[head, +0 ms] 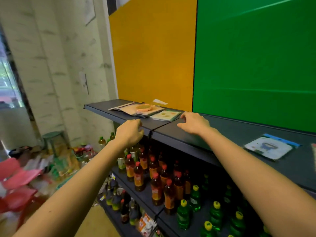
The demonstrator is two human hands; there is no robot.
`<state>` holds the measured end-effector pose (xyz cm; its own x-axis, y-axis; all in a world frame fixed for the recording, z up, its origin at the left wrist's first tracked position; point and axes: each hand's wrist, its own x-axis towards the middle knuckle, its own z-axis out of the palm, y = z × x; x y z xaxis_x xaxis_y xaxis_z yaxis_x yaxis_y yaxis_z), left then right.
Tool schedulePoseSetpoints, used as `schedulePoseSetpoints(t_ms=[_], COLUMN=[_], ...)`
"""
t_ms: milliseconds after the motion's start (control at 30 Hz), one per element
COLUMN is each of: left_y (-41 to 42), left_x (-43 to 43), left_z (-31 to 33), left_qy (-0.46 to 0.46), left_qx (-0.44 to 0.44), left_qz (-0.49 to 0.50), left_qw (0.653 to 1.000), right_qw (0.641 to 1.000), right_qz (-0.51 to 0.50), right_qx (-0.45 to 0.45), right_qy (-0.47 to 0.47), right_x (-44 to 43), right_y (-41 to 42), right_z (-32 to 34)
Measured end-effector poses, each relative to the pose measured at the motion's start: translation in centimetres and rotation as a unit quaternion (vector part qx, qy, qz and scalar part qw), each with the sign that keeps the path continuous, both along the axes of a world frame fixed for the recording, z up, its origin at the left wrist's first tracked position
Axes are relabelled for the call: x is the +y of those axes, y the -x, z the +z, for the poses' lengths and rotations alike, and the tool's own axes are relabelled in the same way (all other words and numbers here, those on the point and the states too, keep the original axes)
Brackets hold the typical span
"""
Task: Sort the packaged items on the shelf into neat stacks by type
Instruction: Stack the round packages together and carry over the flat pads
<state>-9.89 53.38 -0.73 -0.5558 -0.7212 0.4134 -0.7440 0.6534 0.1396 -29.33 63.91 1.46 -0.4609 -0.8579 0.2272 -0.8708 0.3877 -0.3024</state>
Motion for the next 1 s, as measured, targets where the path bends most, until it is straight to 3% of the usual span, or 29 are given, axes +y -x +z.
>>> schedulePoseSetpoints(t_ms=[333, 633, 800, 1000], left_y=[-4.1, -2.2, 0.6, 2.5], left_x=[-10.9, -22.3, -28.4, -34.2], left_z=[-1.1, -2.3, -0.9, -1.1], left_qy=[-0.002, -0.001, 0.013, -0.001], left_qx=[0.039, 0.054, 0.010, 0.049], left_qz=[0.007, 0.013, 0.008, 0.007], left_qw=[0.999, 0.998, 1.000, 0.999], right_qw=[0.999, 0.996, 0.991, 0.986], right_qz=[0.005, -0.014, -0.086, -0.129], right_qx=[-0.009, -0.081, -0.096, -0.098], right_qy=[-0.041, -0.025, -0.044, -0.043], right_x=[-12.1, -25.3, -31.8, -36.4], right_y=[-3.8, -1.3, 1.8, 2.5], right_z=[0.1, -1.1, -1.1, -1.4])
